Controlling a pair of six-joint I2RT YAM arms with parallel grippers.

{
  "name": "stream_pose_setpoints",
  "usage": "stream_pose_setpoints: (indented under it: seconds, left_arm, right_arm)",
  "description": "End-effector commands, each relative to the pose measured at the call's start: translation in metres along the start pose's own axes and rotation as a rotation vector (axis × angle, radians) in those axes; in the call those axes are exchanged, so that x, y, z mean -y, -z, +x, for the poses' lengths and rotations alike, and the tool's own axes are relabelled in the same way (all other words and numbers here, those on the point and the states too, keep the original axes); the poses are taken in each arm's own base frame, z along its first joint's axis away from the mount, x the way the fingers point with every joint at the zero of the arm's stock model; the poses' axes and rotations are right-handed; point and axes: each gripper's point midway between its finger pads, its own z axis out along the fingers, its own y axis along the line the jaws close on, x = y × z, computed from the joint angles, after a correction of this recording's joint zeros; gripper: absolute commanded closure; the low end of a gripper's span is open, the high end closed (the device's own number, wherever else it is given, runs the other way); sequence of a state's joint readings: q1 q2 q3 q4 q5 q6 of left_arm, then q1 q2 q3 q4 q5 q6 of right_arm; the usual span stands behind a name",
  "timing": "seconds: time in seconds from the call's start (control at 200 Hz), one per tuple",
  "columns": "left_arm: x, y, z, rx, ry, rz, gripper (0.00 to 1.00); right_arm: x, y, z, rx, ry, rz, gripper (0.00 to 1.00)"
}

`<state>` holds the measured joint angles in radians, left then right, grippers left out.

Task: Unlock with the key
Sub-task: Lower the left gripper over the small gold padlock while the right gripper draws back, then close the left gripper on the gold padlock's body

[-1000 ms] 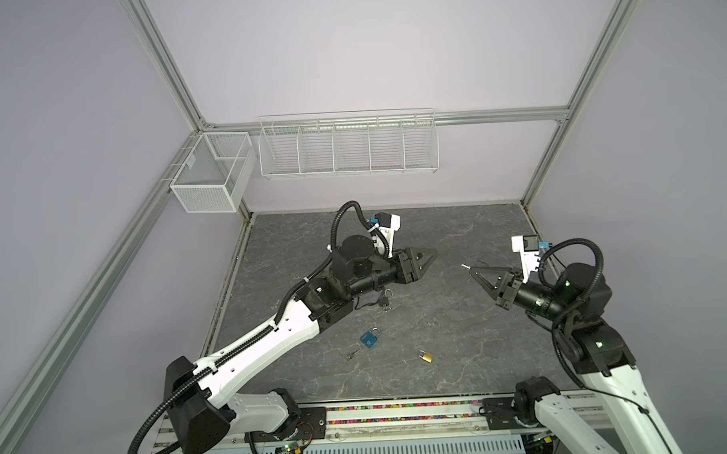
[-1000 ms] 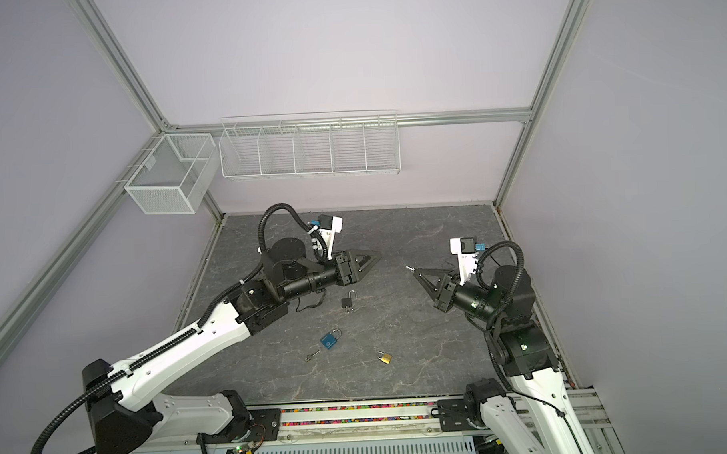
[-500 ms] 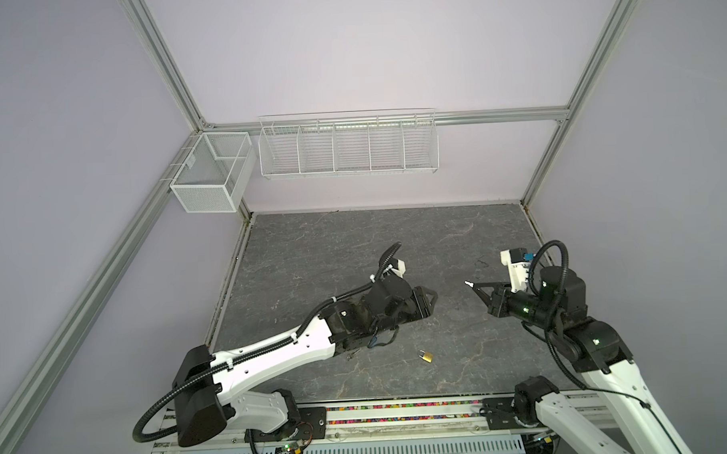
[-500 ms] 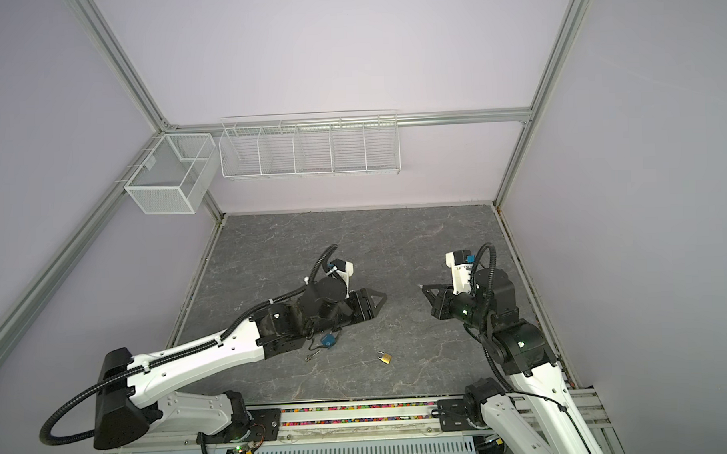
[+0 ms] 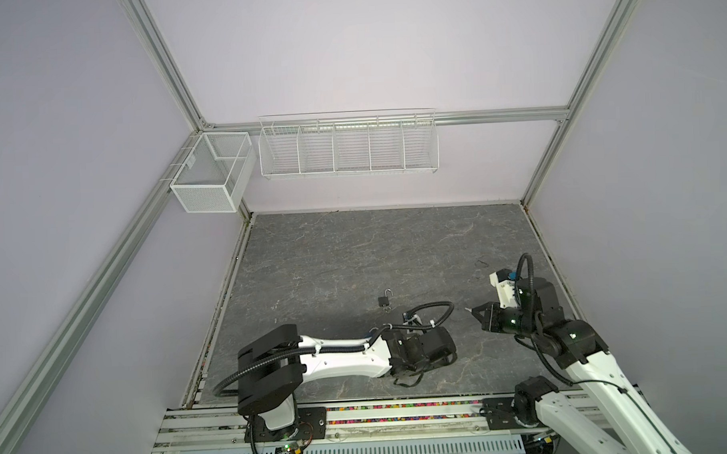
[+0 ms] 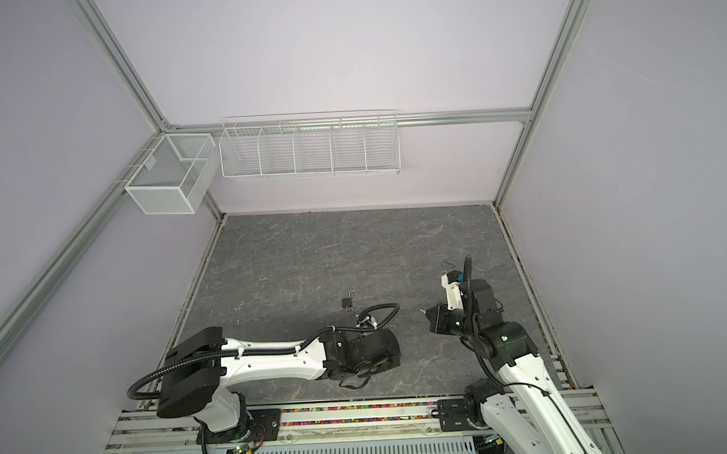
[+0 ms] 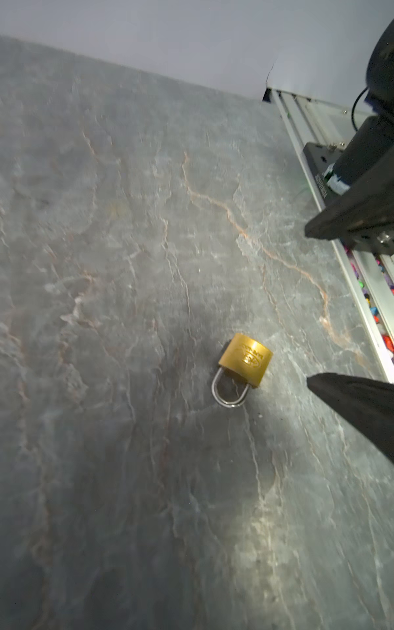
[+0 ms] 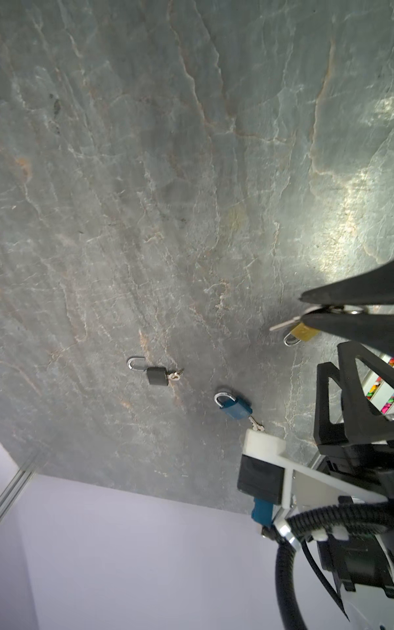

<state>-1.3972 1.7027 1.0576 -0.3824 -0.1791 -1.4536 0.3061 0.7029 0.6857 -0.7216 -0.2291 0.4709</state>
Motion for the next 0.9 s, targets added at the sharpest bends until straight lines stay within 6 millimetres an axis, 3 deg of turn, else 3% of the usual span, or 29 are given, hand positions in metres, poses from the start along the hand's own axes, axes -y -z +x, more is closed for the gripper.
stream_pose_setpoints:
  seconds: [0.0,0.39,0.895]
  left_arm:
    - [0.0,-0.005,0.005,0.011,0.099,-0.029,0.37]
    - [-0.021,-0.022,-0.007,0.074,0.138,-0.219,0.39]
    - [-0.025,-0.029,-0.019,0.093,0.051,-0.35,0.44]
  right_arm:
    - [0.015,-0.003,0.009,-0.021,-0.034,0.049,0.94]
    - [0.024,-0.005,0.006,-0.016,-0.131,0.046,0.94]
    - [0.03,0.001,-0.003,-0.006,-0.191,0.022,0.94]
